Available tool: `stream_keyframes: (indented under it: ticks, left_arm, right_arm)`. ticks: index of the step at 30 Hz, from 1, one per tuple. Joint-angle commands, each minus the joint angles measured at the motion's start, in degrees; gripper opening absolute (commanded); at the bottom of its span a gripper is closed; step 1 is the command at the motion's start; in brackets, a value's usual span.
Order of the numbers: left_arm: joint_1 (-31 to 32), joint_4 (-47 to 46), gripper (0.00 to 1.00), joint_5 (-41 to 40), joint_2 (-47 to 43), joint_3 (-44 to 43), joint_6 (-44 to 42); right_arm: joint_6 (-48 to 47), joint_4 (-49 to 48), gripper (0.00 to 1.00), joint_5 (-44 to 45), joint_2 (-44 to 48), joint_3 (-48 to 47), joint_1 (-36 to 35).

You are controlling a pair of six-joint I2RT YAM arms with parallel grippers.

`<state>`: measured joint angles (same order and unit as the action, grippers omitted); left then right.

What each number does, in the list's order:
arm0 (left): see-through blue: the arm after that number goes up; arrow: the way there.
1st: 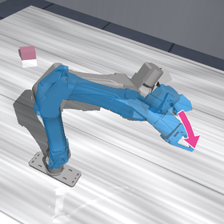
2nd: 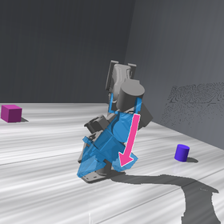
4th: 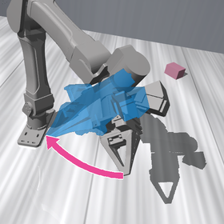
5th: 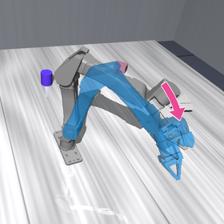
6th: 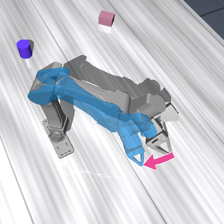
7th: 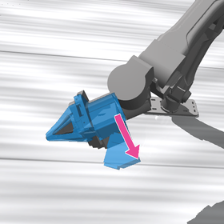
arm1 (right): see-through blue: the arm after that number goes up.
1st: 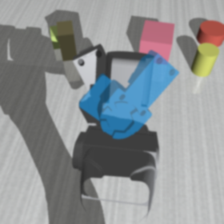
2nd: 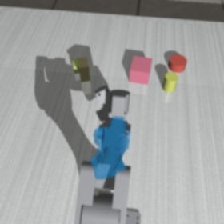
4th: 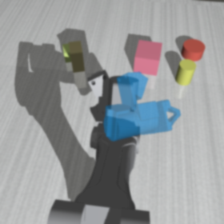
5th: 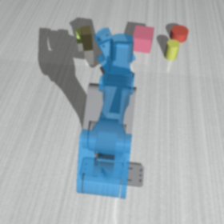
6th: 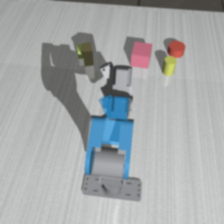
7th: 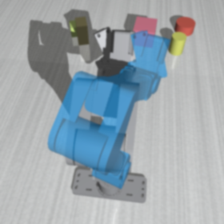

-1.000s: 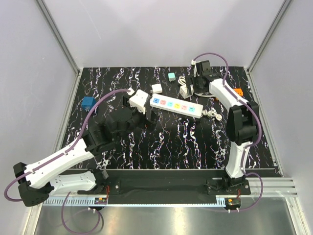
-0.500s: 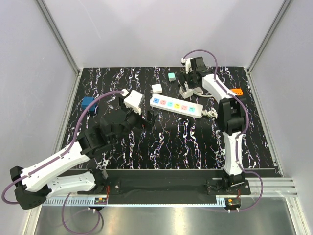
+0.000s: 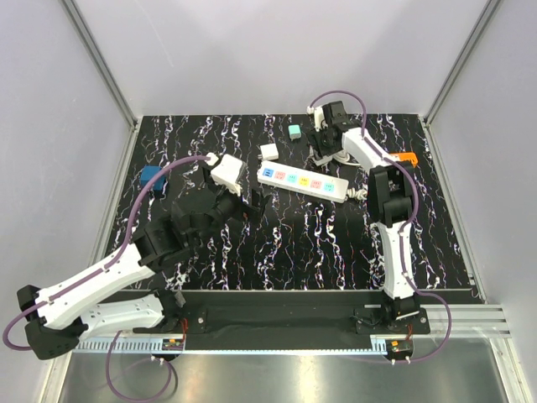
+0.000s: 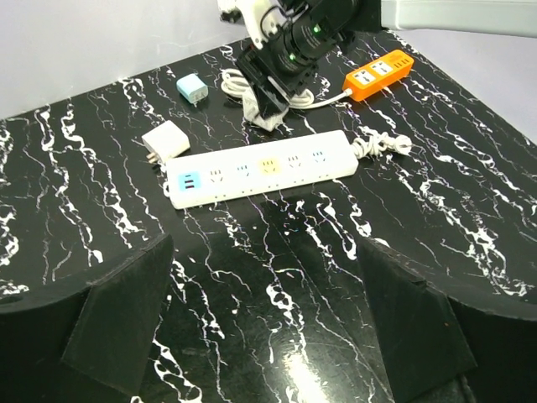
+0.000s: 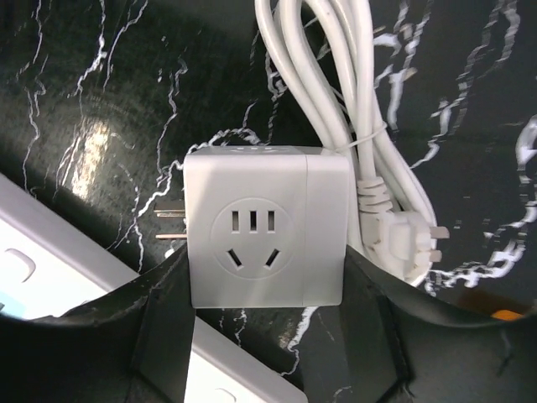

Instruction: Insert the plug

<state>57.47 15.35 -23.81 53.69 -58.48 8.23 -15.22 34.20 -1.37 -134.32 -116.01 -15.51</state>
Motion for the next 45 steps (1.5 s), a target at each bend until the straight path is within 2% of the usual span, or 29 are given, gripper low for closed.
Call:
stream_keyframes:
  ticks: [1,4,6,8,11,14,17,18,19,20,21,22,25,27,28,29,30,31,32,33,34,35,36,38,41,45]
  left_arm:
    - [-0.1,-2.9,0.95,-0.9,0.1,-0.6,3.0]
    - [-2.2,-2.1,0.95,1.2,0.1,-1.3,6.8]
    - [-6.5,-1.7,0.95,7.4,0.1,-2.1,9.8]
    - [-11.6,-1.8,0.94,14.8,0.3,-2.8,15.2]
    - [-16.0,-0.9,0.94,20.3,0.4,-3.7,19.4]
    - [-18.0,-1.0,0.94,23.5,0.9,-4.0,20.9]
    - [-19.5,-1.7,0.95,29.3,1.7,-4.1,21.7]
    - [-19.8,-1.9,0.95,30.1,1.9,-4.1,22.1]
    - [-20.2,-2.1,0.96,31.4,1.7,-4.2,23.4]
    - [-21.6,-2.0,0.96,34.4,1.4,-4.2,24.5]
    - [-22.7,-2.3,0.96,36.4,1.1,-4.0,25.6]
    - [-23.6,-2.8,0.96,38.8,-0.1,-3.4,28.7]
    - [-28.7,-6.9,0.97,50.2,-1.9,-1.3,36.0]
    - [-32.8,-13.7,0.97,60.3,-2.0,0.0,41.2]
    - [-33.9,-17.3,0.97,63.8,-1.1,1.9,48.3]
    - [-35.2,-25.7,0.96,69.8,-0.4,3.0,52.5]
    - [-35.5,-30.2,0.95,72.4,0.6,4.2,56.9]
    - [-35.7,-35.0,0.95,74.6,3.1,6.4,66.4]
    - [-35.7,-46.7,0.93,78.3,4.7,7.7,71.5]
    - [-35.7,-54.3,0.92,79.7,6.3,9.1,77.0]
    - [-35.7,-62.3,0.91,80.3,9.5,11.4,87.5]
    - [-35.7,-75.1,0.90,80.6,11.1,12.1,91.6]
    - [-35.7,-79.3,0.90,80.7,14.0,12.2,96.6]
    - [-35.3,-85.0,0.91,80.7,15.9,11.0,98.5]
    - [-34.6,-86.1,0.95,79.1,17.1,10.6,98.5]
    - [-32.1,-86.1,0.96,78.5,18.9,7.5,97.9]
  right_arm:
    - [0.1,-1.1,0.01,4.6,5.8,-5.5,-0.3]
    - [0.9,-2.6,0.00,4.0,12.4,-2.5,-0.9]
    - [2.9,-7.4,0.00,3.4,19.2,1.9,-2.1]
    - [4.8,-12.5,0.00,2.0,27.1,10.7,-4.2]
    - [2.8,-23.5,0.00,1.8,37.4,22.2,-8.0]
    - [2.4,-27.5,0.00,1.5,46.5,30.5,-10.4]
    - [7.0,-32.2,0.00,-6.0,56.8,40.1,-11.0]
    - [8.8,-39.2,0.00,-8.1,59.8,43.4,-10.9]
    - [11.5,-43.7,0.00,-12.7,62.8,50.9,-11.0]
    - [12.6,-53.2,0.00,-15.2,68.8,54.9,-10.9]
    - [13.7,-57.3,0.00,-17.5,71.4,58.5,-11.0]
    - [16.9,-60.0,0.00,-21.0,73.7,62.8,-10.8]
    - [20.0,-58.1,0.00,-28.0,78.2,62.1,-11.0]
    - [20.8,-56.2,0.00,-30.4,79.7,61.4,-11.0]
    - [21.0,-56.4,0.00,-31.8,80.4,62.1,-11.0]
    - [20.6,-57.1,0.00,-32.5,82.1,62.7,-11.0]
    - [19.3,-57.7,0.00,-33.5,83.0,63.4,-11.0]
    - [16.4,-58.7,0.00,-36.0,83.8,65.4,-11.0]
    - [15.6,-61.3,0.00,-37.1,85.2,66.7,-11.0]
    - [12.7,-62.0,0.00,-39.7,85.5,67.5,-11.0]
    - [10.7,-62.1,0.00,-41.1,85.7,67.6,-11.0]
    - [9.8,-60.8,0.00,-41.9,85.5,67.1,-11.1]
    - [8.7,-60.2,0.00,-42.9,85.5,66.3,-11.4]
    - [7.8,-61.4,0.00,-42.7,85.5,66.3,-11.9]
    - [5.8,-62.2,0.00,-42.2,85.4,66.6,-12.9]
    - [2.0,-59.9,0.00,-41.6,84.7,65.4,-13.5]
